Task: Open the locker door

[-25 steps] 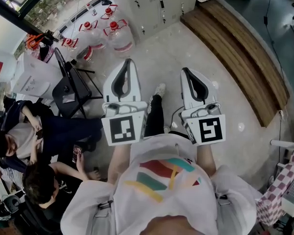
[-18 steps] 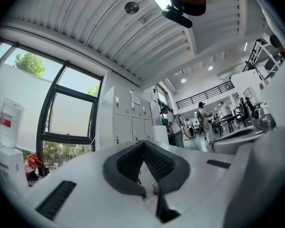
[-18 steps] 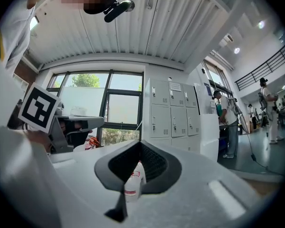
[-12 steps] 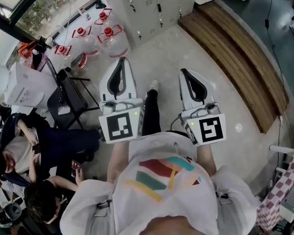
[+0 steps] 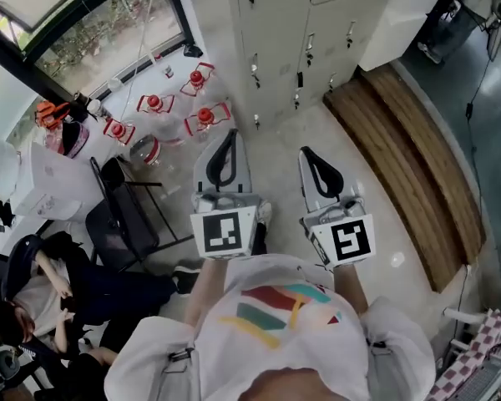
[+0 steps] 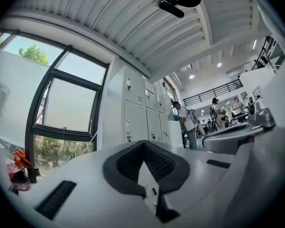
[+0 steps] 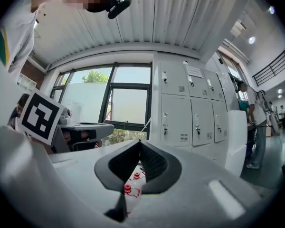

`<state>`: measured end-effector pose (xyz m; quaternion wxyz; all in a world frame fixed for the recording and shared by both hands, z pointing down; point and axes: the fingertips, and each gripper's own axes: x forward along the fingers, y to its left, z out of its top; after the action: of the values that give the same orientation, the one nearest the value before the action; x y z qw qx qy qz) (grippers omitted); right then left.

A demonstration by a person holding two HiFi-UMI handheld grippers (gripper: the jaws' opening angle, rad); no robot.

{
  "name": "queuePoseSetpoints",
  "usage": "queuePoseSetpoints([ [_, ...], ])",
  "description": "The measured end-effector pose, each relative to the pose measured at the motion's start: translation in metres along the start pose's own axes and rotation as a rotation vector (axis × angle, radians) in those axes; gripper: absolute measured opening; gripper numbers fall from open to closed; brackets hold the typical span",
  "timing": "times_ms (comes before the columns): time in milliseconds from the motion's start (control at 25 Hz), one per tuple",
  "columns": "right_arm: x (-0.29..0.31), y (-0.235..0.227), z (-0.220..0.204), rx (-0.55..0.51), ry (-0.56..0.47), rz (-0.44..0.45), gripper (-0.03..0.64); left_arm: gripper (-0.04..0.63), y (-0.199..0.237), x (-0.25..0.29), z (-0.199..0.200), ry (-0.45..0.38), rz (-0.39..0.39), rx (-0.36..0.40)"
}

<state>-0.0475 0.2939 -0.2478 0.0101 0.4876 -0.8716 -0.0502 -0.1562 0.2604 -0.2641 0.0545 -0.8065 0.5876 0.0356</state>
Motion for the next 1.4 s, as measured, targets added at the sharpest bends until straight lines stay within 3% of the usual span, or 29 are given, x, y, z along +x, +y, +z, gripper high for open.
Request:
queuePoseSetpoints([
  [240,0.091,-0.034,0.01,-0.002,-0.006,-0.015,0.005,0.015,0.038,0.087,-0.006,0.001,-0.023,-0.015],
  [560,0.165,-0.082,-0.007,0.005,0.036,-0.046,0.005,0.014,0.063,0.175,-0.025,0.013,-0.05,-0.047],
  [960,0.192,-0.127,-0.01,0.006,0.044,-0.107,0.005,0.015,0.053,0.231,-0.032,0.022,-0.085,-0.053],
  [1400,0.201,-0.17,-0.005,-0.005,0.002,-0.088,0.005,0.015,0.038,0.257,-0.021,-0.004,-0.014,-0.046],
])
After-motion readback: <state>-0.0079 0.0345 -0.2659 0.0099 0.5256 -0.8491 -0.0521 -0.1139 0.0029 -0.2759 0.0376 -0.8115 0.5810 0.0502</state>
